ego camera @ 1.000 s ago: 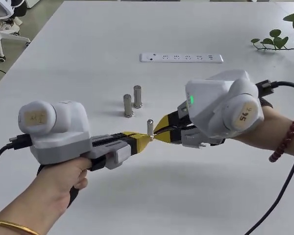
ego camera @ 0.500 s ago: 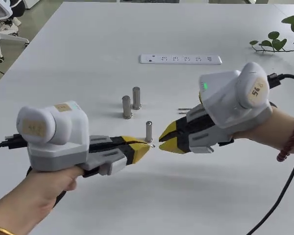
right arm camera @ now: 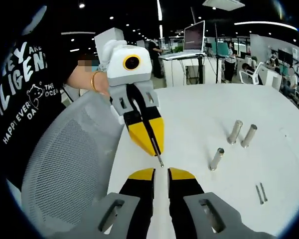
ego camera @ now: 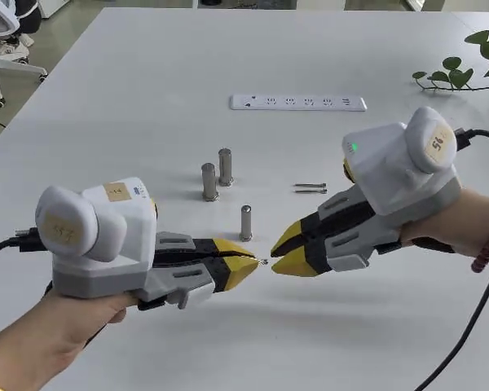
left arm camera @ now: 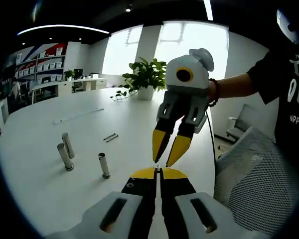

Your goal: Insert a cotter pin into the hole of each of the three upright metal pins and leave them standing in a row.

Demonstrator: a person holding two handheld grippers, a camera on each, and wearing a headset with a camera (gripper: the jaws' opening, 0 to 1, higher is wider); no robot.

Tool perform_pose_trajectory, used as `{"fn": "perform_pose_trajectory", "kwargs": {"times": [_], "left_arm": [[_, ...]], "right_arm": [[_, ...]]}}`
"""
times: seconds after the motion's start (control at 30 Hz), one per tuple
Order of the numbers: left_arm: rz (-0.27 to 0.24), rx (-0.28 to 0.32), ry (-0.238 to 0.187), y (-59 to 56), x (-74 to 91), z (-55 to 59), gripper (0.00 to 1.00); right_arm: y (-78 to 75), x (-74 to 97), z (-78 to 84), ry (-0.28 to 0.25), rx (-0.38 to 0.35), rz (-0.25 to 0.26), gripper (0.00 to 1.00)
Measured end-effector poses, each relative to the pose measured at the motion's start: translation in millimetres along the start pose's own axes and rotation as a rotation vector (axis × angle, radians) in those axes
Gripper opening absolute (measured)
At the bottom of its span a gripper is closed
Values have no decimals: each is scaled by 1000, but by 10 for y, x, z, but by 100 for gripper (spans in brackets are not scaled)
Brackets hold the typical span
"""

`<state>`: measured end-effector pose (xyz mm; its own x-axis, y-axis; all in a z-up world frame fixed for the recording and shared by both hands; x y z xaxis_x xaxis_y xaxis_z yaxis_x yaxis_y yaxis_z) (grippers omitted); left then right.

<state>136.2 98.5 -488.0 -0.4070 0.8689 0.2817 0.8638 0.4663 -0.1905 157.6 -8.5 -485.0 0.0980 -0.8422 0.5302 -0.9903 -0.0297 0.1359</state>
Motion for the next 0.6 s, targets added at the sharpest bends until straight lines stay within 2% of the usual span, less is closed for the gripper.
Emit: {"fn": "perform_pose_trajectory", "kwargs": {"times": [0.27,0.6], "left_arm": [[60,-12,-2,-111,-9,-5,0],[98,-31,-9,-189,-30,-9,0]], "right_arm": [[80,-14,8,-8,-13,-45,4],[149,-22,13,-9,-16,-90,0]]}}
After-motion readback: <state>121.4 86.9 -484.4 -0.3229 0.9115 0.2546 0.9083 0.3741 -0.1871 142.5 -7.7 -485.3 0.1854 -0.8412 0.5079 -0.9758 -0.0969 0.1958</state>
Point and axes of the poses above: the centre of the closed fingertips' face, and the gripper's own axes: x roughly backward along the fingers, y roughly to its left, z roughly out of its underside, the point moved 6 cm from there along x, roughly backward along the fingers, and after that the axes turned 6 degrees about -y, right-handed, at the moved point
